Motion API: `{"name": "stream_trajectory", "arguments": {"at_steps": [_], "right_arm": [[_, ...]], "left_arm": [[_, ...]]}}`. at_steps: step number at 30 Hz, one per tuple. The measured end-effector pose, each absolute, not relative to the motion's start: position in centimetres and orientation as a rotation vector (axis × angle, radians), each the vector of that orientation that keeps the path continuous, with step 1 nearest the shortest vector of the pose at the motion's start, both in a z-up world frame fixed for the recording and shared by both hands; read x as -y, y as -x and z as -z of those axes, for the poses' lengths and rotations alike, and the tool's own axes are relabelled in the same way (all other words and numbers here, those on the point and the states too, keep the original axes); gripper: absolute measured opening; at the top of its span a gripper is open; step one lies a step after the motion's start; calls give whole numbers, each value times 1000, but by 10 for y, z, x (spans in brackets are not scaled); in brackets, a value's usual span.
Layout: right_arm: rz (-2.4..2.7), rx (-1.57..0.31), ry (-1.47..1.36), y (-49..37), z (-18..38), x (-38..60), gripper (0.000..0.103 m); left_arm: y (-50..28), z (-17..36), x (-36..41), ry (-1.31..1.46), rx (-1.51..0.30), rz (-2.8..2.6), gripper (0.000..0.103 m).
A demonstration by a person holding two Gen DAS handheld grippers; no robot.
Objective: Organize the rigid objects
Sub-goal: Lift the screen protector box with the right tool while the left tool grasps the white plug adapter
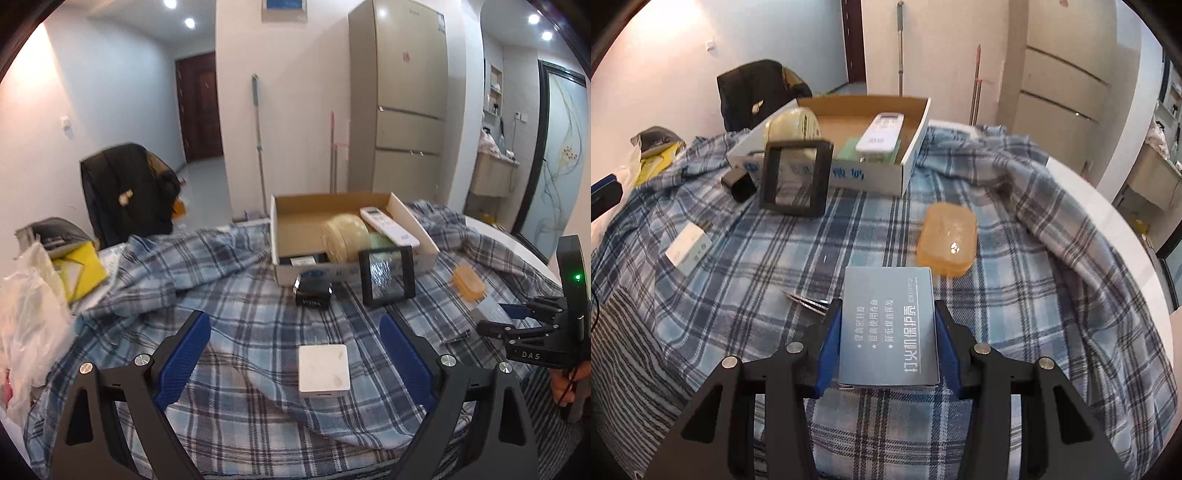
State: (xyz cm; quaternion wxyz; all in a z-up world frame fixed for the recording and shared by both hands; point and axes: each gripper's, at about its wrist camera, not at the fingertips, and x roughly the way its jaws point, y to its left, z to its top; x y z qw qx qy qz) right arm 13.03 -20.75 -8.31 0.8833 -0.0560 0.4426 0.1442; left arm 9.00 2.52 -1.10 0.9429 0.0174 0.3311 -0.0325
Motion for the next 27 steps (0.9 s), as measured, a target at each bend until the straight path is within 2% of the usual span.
{"name": "stream_trajectory", "arguments": {"at_steps": [4,6,8,11,16,22,25,26,27], "right_arm": [[-307,-906,98,-128,81,211,46],[-310,-905,99,-128,80,210,46],[-317,-908,103,-128,81,209,46],[-330,-906,104,-127,80,209,46],[-342,-883,99,-124,77,210,46],[-346,-881,103,-122,76,209,46],[-348,-879,103,-122,75,209,46],[-349,-879,103,-122,75,209,46],[-350,-879,104,-122,75,209,46]], "left_arm": [[-103,23,-23,-6,-744,96,94],[-107,29,-19,-5,-771,116,87],[-111,38,-14,-14,-808,143,85],[-117,50,-9,-25,-860,148,73],[-120,55,-4,-83,-855,147,73],[-129,74,-1,-114,-947,169,71],[-133,81,0,-122,-974,170,65],[-135,83,-1,-107,-988,181,61],[-136,84,-2,-97,-998,185,52]]}}
